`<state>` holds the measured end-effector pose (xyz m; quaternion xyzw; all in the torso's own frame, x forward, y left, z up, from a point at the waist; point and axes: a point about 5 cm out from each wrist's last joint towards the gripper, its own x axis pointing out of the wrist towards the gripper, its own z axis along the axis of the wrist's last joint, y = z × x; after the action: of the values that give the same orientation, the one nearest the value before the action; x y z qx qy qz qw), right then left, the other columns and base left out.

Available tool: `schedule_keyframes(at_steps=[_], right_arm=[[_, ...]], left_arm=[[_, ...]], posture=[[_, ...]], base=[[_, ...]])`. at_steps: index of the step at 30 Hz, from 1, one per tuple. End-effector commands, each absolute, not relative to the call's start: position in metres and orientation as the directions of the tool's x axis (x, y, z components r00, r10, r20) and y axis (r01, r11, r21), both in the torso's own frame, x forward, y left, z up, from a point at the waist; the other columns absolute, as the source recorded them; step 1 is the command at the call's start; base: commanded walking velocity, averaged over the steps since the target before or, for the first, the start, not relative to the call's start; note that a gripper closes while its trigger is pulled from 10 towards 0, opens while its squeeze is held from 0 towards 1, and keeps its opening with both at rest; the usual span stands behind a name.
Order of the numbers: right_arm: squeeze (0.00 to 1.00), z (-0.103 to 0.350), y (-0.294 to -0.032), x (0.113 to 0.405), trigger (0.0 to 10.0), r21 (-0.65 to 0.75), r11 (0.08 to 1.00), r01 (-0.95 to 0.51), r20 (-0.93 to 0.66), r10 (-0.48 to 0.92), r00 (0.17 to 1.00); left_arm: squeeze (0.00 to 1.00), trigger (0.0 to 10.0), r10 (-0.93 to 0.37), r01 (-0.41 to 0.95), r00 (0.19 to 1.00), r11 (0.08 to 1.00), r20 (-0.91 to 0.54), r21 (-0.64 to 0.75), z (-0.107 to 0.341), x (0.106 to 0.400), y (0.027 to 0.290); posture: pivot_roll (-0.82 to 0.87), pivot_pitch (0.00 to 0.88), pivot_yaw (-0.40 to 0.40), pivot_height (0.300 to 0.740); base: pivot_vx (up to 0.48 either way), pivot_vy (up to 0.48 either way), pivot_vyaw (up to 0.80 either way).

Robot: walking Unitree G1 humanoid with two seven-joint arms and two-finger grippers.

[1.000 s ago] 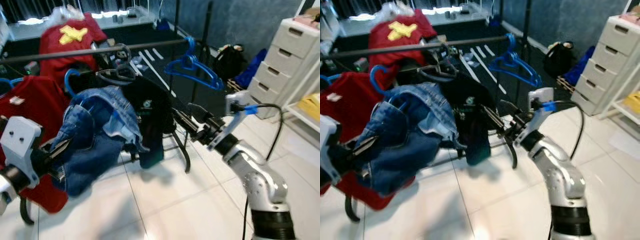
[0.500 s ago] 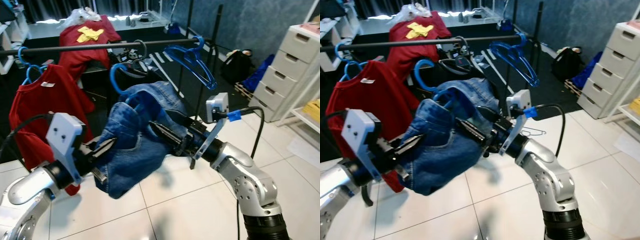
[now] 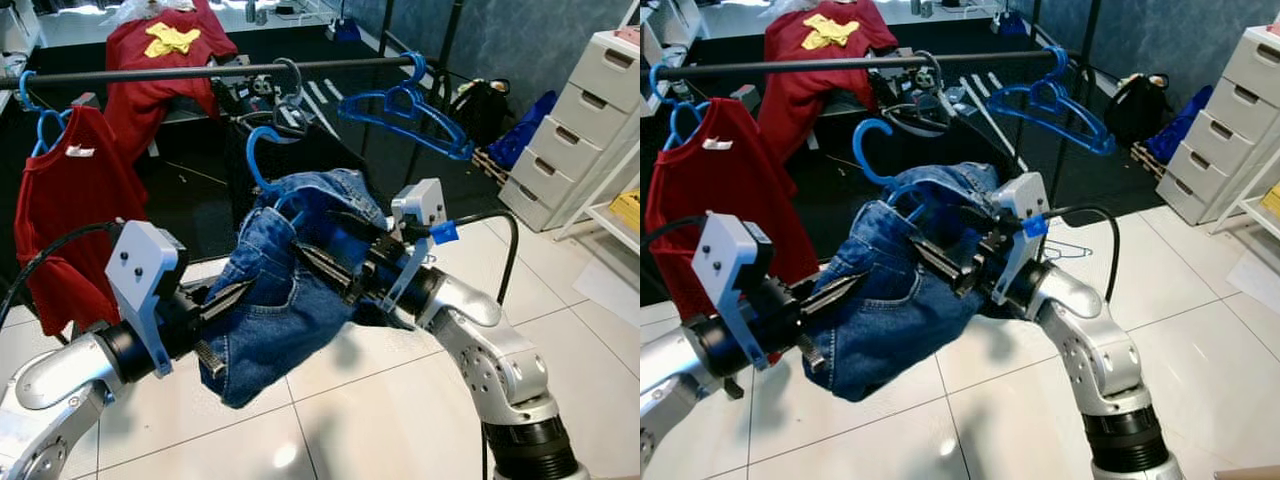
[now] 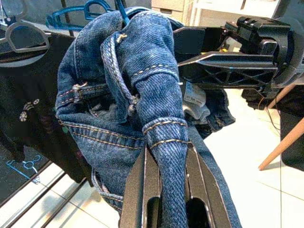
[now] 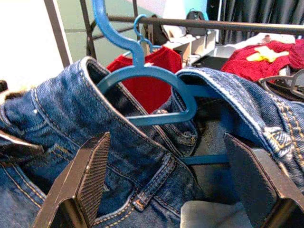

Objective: Hang hanger

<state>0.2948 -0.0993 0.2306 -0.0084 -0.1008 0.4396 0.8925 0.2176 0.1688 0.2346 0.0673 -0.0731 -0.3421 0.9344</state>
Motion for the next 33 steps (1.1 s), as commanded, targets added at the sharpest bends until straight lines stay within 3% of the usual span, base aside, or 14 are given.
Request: schedule_keyframes(at_steps=[1,17,33], right_arm=[[0.0,0.231,-0.099,0.296,10.0,-0.14,0.621,-0.771,0.163,0.783,0.6],[0.0,0.25,-0.104,0.302,10.0,-0.264,0.679,-0.685,0.202,0.733,0.649],[0.0,0.26,-0.106,0.305,10.0,-0.271,0.713,-0.647,0.235,0.701,0.674]], left_arm=[[0.0,10.0,-0.66,0.632,0.743,0.746,0.111,0.211,0.243,0.213,0.168],[0.0,10.0,-0.63,0.605,0.774,0.767,0.07,0.214,0.238,0.217,0.175],[0.0,10.0,-0.612,0.591,0.789,0.78,0.051,0.204,0.232,0.218,0.176]], posture=[[-0.07,0.086,-0.028,0.74],[-0.08,0.079,-0.029,0.74],[-0.08,0.084,-0.033,0.74]], base=[[0.0,0.0,0.0],[0.0,0.0,0.0],[0.0,0.0,0.0]])
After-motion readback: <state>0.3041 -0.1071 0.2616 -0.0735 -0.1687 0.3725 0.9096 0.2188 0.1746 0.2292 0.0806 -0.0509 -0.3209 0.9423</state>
